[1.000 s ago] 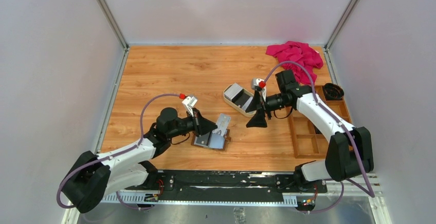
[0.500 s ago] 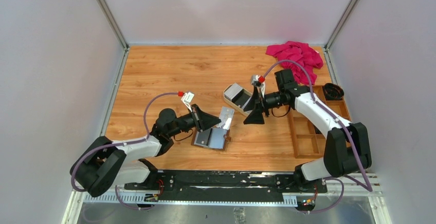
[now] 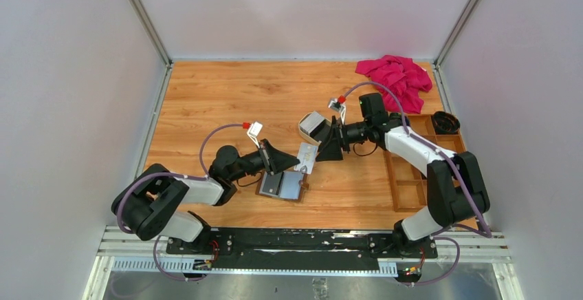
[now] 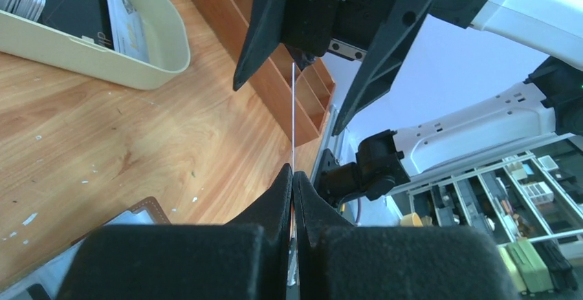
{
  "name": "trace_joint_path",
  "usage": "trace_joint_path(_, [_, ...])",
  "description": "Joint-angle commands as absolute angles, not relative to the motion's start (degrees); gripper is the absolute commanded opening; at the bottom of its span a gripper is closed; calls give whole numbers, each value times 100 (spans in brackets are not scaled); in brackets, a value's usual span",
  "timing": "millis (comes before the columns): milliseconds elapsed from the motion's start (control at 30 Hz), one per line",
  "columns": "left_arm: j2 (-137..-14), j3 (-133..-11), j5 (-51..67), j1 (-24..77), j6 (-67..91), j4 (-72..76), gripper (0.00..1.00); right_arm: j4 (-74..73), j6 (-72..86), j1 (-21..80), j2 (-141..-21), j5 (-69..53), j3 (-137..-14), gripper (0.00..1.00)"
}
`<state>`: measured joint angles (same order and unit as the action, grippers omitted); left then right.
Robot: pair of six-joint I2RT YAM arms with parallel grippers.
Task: Put the credit cards into the card holder
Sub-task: Pick up the credit card from the storage box.
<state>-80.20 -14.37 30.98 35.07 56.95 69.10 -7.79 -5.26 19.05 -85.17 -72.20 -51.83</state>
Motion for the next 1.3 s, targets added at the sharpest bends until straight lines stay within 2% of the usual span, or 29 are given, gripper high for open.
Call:
trace_joint_path(0, [-8129, -1601, 3235, 3578, 5761, 7345, 0, -193, 371, 2129, -8717, -7338, -5164, 72])
trace_joint_path(100, [-8156, -1623, 3227, 3610, 5756, 7339, 0, -125, 492, 2230, -8793, -7403, -5196, 58])
trace_joint_path(233, [-8128, -1620, 3208, 3613, 5744, 7300, 0, 145, 702, 2277, -8862, -7619, -5204, 17])
trace_joint_path(300, [-8071, -1618, 3195, 3617, 5726, 7233, 0, 141, 664, 2285, -8877, -7737, -5220, 1])
trace_joint_path(333, [-8030, -1622, 3179, 3613, 5697, 7163, 1, 142, 618, 2286, -8877, -7820, -5225, 0])
trace_joint_path(433, [-7741, -1637, 3069, 3605, 5451, 6574, 29, -63, 190, 2285, -8815, -8029, -5261, 0])
trace_joint_path(567, [-6660, -1723, 2793, 3562, 4633, 5029, 54, -1538, -1408, 2294, -8673, -7881, -5558, 0])
trace_joint_path(767, [-4803, -1762, 2195, 3452, 3262, 2930, 96, -2511, -2522, 2428, -8623, -7545, -5737, 0])
trace_joint_path(800, [-4584, -1760, 2141, 3428, 3133, 2762, 99, -2695, -2750, 2503, -8642, -7479, -5791, 0])
trace_joint_path(933, [-4238, -1810, 2465, 3331, 2972, 2586, 100, -3310, -3352, 2804, -8717, -7167, -5967, 0])
trace_joint_path(1067, [-4789, -2052, 3420, 3276, 3029, 2566, 100, -3614, -3638, 2996, -8852, -7021, -6081, 0])
trace_joint_path(1267, [-5502, -2240, 3931, 3277, 3140, 2566, 95, -4018, -4005, 3174, -9047, -6859, -6251, 0])
